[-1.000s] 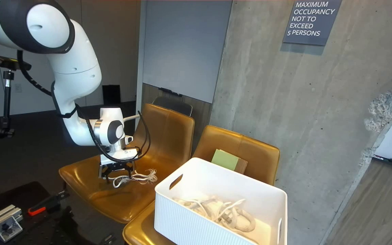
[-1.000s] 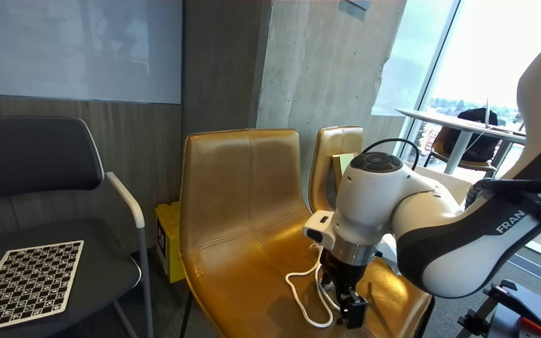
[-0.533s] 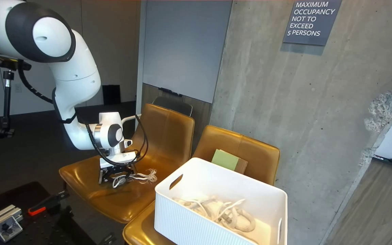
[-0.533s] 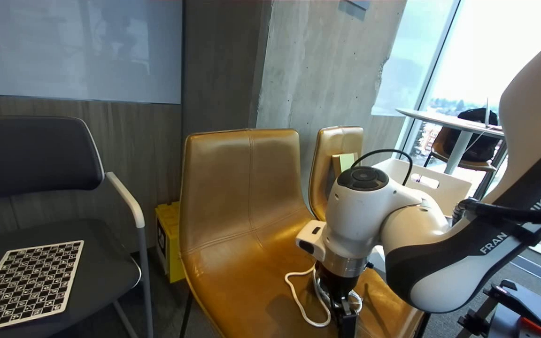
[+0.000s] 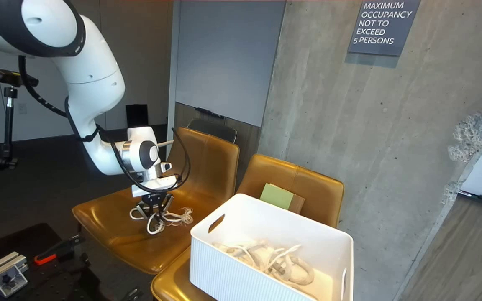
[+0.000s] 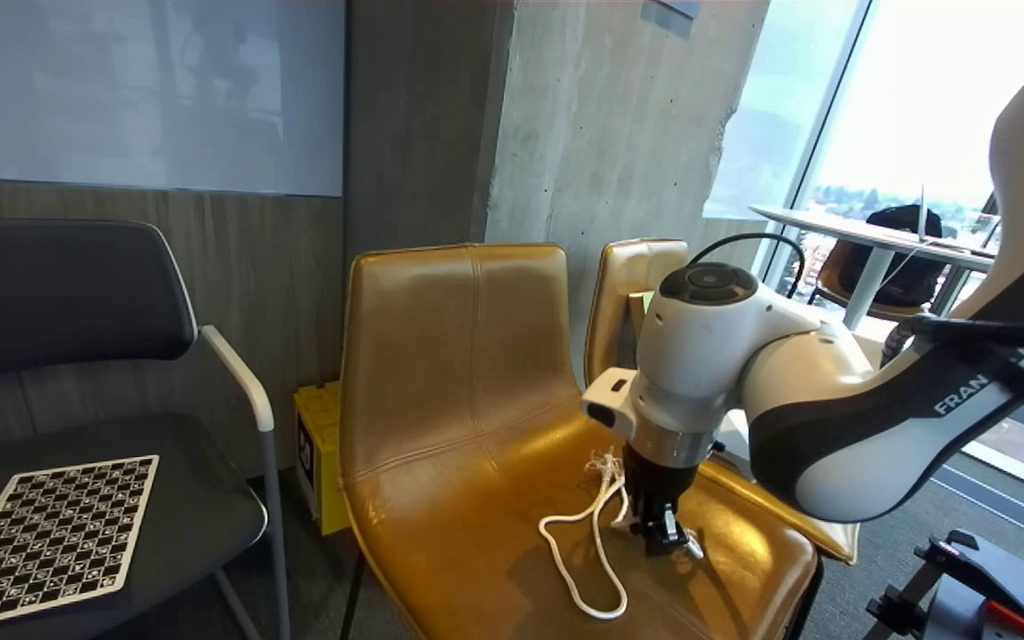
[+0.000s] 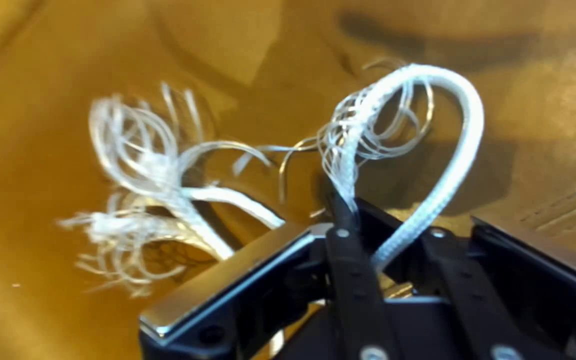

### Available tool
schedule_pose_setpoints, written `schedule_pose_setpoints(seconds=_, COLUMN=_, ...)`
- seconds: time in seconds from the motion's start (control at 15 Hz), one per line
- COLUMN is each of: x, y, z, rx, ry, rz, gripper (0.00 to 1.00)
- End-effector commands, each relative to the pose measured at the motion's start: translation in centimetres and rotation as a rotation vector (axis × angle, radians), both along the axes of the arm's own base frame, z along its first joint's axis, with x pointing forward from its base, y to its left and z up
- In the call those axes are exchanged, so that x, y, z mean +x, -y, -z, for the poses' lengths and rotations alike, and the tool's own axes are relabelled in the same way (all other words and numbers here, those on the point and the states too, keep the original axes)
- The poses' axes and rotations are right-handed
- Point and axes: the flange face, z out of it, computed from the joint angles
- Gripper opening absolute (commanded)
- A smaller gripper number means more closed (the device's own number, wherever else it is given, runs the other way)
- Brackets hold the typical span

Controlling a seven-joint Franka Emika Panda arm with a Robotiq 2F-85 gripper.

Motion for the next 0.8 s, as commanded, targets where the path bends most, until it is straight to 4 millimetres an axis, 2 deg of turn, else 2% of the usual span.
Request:
schedule_pose_setpoints(seconds=0.0, x=0.0, y=3.2, z=-8.4, rx=-0.072, ry=0.054, rz=0.022, gripper=0.00)
schedule_pose_setpoints(seconds=0.4, x=2.4, y=8.3, z=-23.6, rx=-0.141, ry=0.220, rz=0.072, gripper=0.01)
schedule_pose_setpoints(seconds=0.73, x=3.1, y=13.7, z=-37.2, rx=-0.134, ry=0.369, rz=0.134, gripper=0.01)
